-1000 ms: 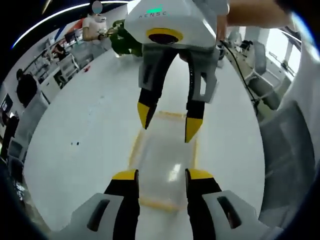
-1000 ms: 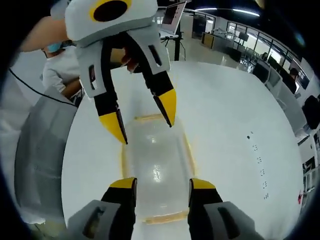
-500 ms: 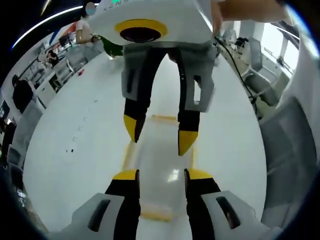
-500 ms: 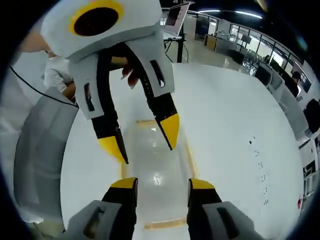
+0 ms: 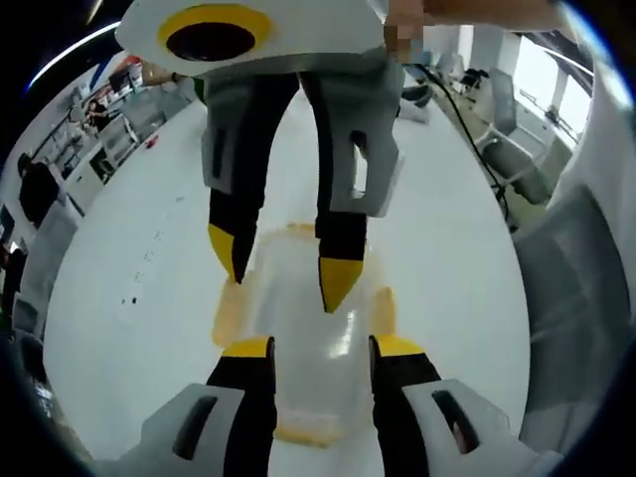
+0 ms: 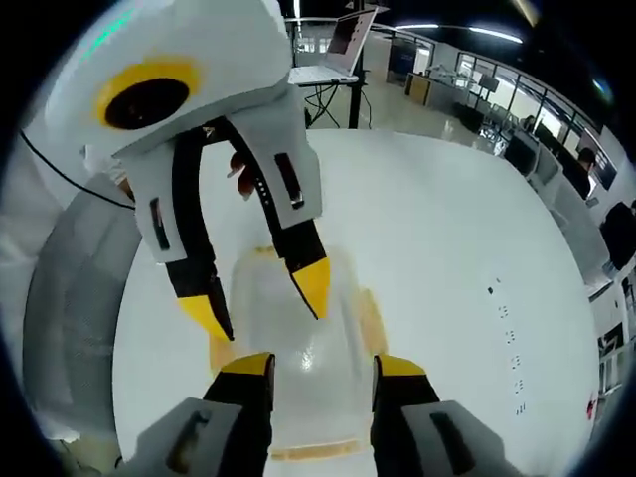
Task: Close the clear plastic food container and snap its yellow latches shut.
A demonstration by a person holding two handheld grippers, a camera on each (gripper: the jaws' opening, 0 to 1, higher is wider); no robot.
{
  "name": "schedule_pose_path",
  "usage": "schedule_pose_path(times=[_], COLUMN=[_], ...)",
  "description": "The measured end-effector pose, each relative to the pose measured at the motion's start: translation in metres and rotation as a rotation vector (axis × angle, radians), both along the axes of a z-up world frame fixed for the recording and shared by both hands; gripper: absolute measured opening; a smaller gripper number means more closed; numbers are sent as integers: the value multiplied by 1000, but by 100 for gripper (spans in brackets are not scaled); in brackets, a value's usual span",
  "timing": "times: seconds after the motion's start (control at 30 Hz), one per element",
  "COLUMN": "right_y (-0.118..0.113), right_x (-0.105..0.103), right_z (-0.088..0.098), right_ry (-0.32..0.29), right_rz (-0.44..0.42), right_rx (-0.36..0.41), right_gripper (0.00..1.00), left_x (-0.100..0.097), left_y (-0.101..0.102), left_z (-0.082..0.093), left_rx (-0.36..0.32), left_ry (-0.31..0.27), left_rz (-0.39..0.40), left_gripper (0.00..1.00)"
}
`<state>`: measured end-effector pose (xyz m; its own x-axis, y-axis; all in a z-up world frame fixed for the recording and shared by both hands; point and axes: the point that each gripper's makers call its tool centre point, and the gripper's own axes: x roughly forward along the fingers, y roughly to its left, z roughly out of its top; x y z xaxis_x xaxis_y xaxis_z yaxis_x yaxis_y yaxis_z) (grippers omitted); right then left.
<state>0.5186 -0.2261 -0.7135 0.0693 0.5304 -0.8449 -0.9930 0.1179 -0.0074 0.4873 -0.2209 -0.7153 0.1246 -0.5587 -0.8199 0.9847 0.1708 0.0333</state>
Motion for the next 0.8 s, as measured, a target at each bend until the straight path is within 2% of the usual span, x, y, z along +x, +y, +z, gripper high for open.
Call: schedule_pose_path(times=[0.37,0.5,0.67,0.8], right_y=[-5,-4,-3,-2], right_x=[7,10,11,12], right_z=[-12,-15,-16,-18], right_ry=[-5,22,51,77], right_rz=[32,29,41,53], right_rx=[-63,-68,-69,-80], right_gripper=[37,39,39,40], left_x=[-14,-16,-19,-15], left_y=[-2,-3,-3,1], left_z=[-3,-5,-9,-14], left_rx=[-12,3,16,53], left_ry=[18,-13,-22,-57], left_rz=[-6,-15,-20,-19], left_gripper=[42,44,46,46])
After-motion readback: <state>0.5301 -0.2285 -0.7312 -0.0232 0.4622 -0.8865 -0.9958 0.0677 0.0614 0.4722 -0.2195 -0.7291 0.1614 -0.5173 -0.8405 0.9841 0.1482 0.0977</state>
